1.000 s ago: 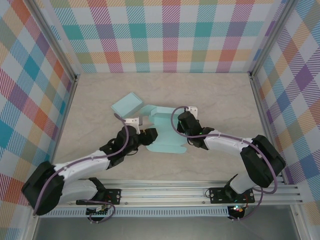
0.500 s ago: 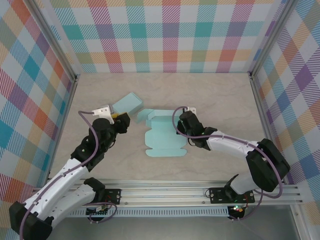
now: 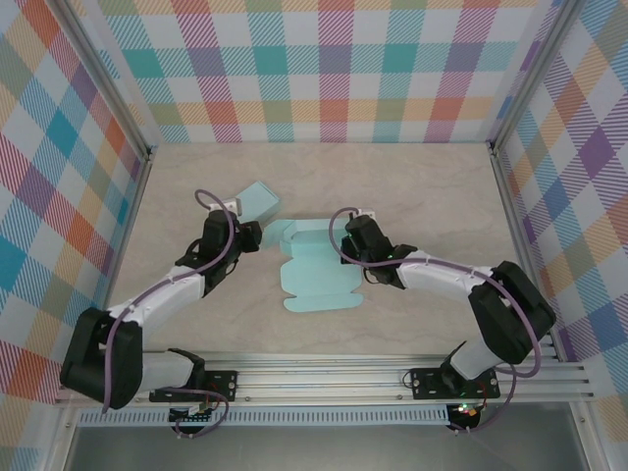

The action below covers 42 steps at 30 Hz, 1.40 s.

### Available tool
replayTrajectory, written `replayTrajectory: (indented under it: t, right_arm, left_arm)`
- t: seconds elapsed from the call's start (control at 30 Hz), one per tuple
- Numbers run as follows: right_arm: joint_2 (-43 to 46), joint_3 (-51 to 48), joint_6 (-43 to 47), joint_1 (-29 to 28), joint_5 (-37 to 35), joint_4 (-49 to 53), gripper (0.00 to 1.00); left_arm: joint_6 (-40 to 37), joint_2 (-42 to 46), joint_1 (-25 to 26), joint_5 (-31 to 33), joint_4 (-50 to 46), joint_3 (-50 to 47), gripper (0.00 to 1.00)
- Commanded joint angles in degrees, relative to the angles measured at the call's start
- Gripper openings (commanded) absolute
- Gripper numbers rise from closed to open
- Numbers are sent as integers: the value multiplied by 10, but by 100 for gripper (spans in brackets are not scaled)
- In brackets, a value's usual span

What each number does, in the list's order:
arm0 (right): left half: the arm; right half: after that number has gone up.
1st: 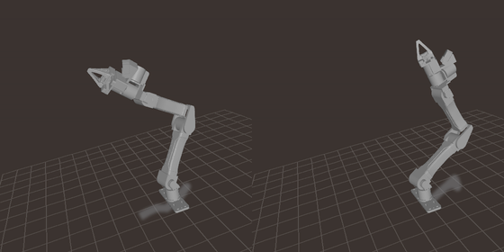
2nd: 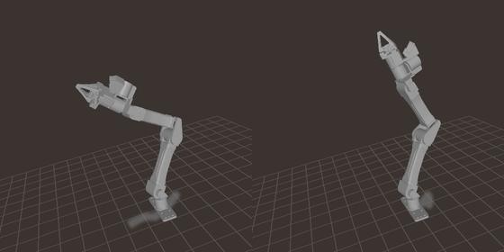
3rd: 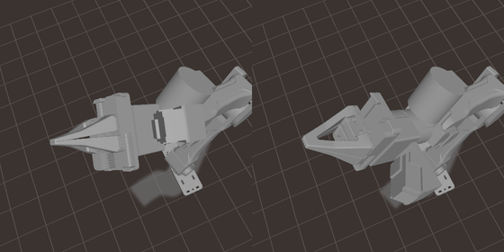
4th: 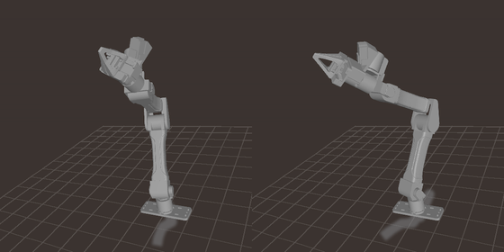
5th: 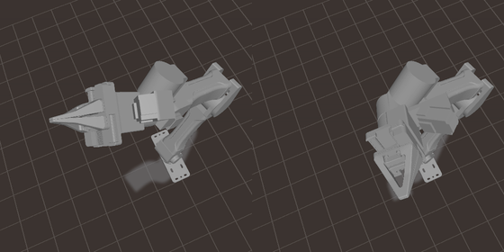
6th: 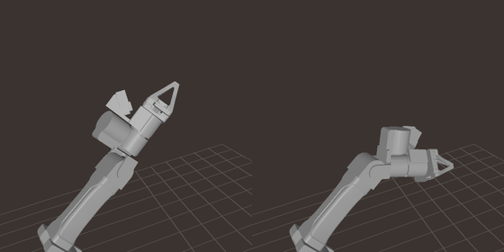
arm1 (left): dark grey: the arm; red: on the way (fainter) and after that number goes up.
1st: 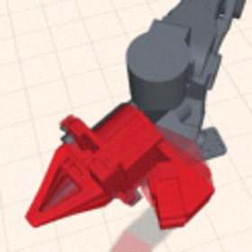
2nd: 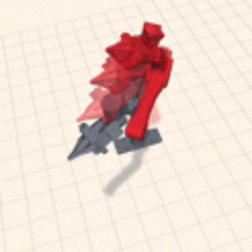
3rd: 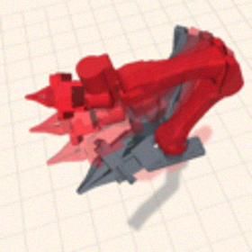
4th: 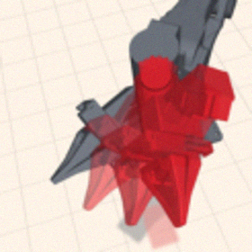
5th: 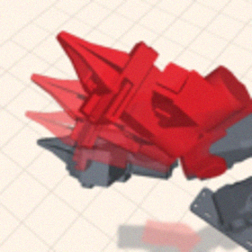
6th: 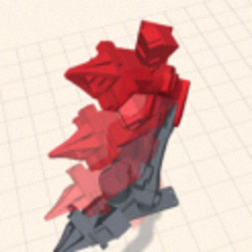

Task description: Fold the paper box

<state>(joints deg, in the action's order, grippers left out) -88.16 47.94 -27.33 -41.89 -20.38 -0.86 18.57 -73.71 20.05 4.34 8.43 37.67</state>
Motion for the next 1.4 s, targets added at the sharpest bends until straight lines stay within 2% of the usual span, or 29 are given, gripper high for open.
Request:
replayTrajectory:
  t: [0.0,0.3,0.5,0.7,1.03,1.27,1.37]
  right_arm:
    - [-21,24,11,2,9,-11,0]
    - [-76,53,7,27,27,-22,0]
    - [-96,66,16,42,37,-20,0]
    - [-110,72,19,47,37,-16,0]
    - [-110,66,28,47,40,-17,0]
    - [-110,60,36,47,57,-25,0]
    - [-110,57,38,47,62,-30,0]
  left_arm:
    - [-3,-30,-5,-82,78,0,34]
    - [3,-94,29,-127,129,-17,30]
    - [5,-138,50,-185,174,-14,25]
    - [16,-134,75,-165,179,-26,25]
    - [-6,-102,88,-129,148,-67,27]
    - [-53,-128,89,-126,150,-25,27]
    - [-87,-143,96,-128,148,0,31]
